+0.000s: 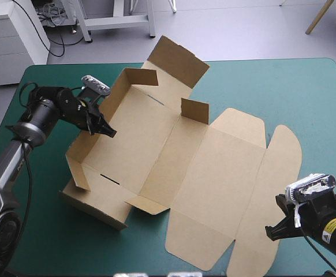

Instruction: Fold the box

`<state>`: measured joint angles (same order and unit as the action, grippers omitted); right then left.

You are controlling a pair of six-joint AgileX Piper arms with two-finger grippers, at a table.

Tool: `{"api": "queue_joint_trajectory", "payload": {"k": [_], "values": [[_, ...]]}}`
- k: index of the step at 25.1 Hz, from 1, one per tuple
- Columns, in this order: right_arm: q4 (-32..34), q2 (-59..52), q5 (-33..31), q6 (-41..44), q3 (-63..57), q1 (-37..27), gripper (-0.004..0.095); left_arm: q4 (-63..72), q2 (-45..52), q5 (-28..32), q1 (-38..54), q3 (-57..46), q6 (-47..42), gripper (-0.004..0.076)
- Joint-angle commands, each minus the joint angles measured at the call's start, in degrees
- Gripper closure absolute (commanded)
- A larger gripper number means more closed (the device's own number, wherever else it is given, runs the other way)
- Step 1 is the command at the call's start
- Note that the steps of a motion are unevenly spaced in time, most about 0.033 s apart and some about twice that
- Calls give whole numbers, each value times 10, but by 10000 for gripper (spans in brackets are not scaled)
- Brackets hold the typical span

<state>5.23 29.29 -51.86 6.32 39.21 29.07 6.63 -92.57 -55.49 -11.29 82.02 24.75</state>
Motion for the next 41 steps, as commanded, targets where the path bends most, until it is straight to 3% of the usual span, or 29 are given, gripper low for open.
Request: {"api": "queue_joint_trajectory", "payload": {"k": [1, 6, 11, 25, 29, 31, 38, 41], "values": [[0, 1, 30, -1, 15, -2, 912, -140, -6, 6, -60, 92, -12, 734], [-1, 1, 30, -1, 15, -2, 912, -312, -63, -11, -143, 177, -13, 734], [-1, 1, 30, -1, 15, -2, 912, -431, -101, 12, -211, 209, -14, 734], [-1, 1, 35, -1, 15, -2, 912, -509, -111, 61, -326, 200, -52, 734], [30, 1, 35, 8, 15, -2, 912, -606, -83, 110, -368, 111, -128, 734], [78, 1, 35, 53, 15, -2, 912, -742, -58, 134, -396, 27, -218, 734], [142, 1, 35, 112, 15, -2, 912, -1057, 1, 144, -445, -122, -479, 734], [165, 2, 35, 157, 15, -2, 912, -1106, 22, 152, -445, -162, -521, 734]]}}
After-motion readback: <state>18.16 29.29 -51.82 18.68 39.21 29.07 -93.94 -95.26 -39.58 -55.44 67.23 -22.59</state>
